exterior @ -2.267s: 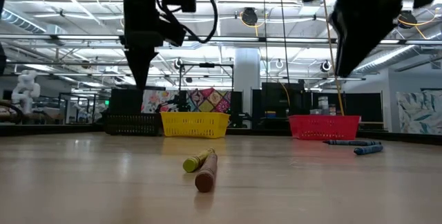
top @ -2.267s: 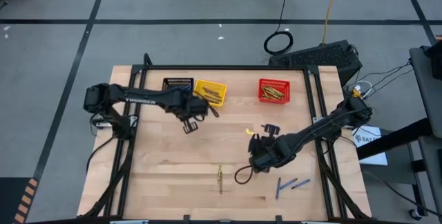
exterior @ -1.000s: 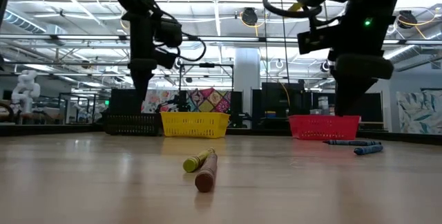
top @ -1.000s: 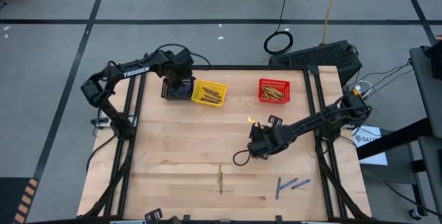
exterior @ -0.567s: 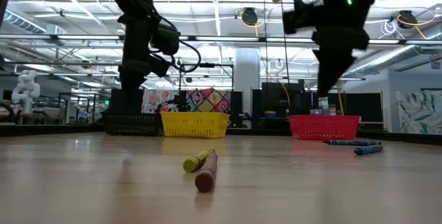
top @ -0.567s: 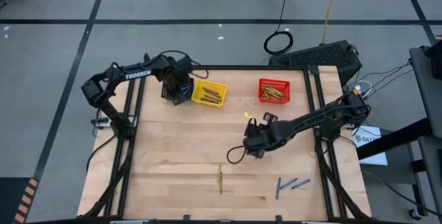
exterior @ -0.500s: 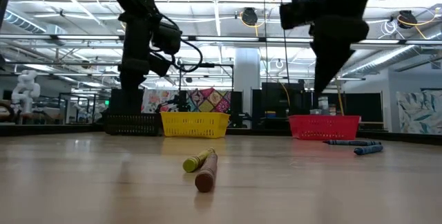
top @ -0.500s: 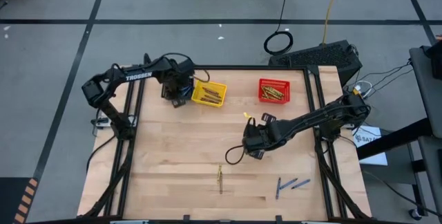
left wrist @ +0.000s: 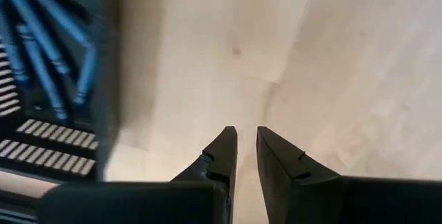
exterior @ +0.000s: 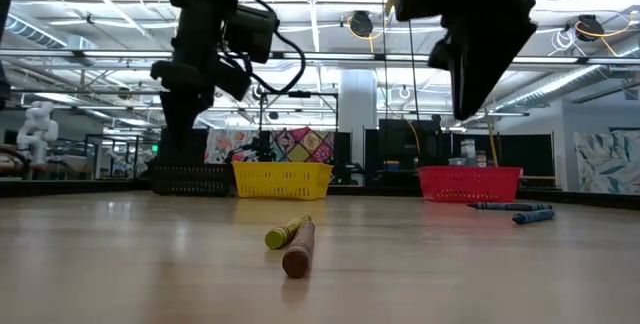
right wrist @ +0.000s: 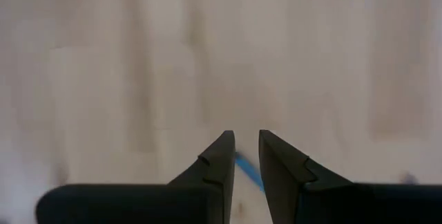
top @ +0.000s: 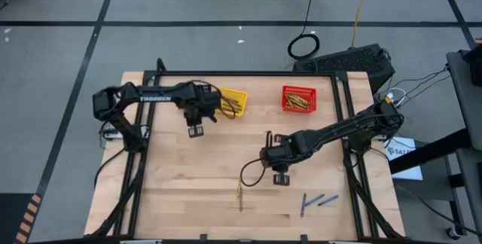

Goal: Sort crayons
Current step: Put the green crayon into the red bin

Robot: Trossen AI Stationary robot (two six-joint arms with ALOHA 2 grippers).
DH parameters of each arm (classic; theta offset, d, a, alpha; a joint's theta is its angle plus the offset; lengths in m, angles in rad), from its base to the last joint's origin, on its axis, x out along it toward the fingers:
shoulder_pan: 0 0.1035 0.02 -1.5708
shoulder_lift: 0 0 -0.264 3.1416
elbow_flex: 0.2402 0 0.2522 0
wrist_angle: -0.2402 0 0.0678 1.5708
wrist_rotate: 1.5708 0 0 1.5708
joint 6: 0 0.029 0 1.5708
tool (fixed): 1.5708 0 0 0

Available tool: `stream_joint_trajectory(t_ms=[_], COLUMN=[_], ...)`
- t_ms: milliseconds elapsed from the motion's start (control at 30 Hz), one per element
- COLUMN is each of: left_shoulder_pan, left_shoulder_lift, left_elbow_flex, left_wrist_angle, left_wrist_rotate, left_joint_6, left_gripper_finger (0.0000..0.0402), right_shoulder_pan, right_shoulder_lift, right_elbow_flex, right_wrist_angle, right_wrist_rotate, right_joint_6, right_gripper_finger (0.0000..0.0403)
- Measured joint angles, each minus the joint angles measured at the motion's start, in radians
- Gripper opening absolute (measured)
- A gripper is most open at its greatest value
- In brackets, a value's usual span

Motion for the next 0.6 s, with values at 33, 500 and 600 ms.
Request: stream_joint_trajectory(t_ms=[33, 500, 600], left_shoulder_pan=[-0.020, -0.298, -0.350], left_shoulder_lift=[0.000, -0.001, -0.001], left_elbow_flex=[0.000, 0.000, 0.000], left_wrist_angle=[-0.009, -0.072, -0.072], left_wrist_rotate=[0.000, -0.003, -0.005], left_joint_6=[-0.007, -0.208, -0.239], left_gripper_finger=[0.0050, 0.0050, 0.0050], right_shoulder_pan=[0.001, 0.005, 0.004], right_shoulder_lift=[0.000, 0.000, 0.007], right_elbow_flex=[0.000, 0.000, 0.000], right_wrist_angle=[0.023, 0.318, 0.368], right_wrist_rotate=[-0.033, -0.078, -0.075], right_joint_6=[-0.040, -0.572, -0.677], right_gripper_finger=[0.0054, 0.0054, 0.0054])
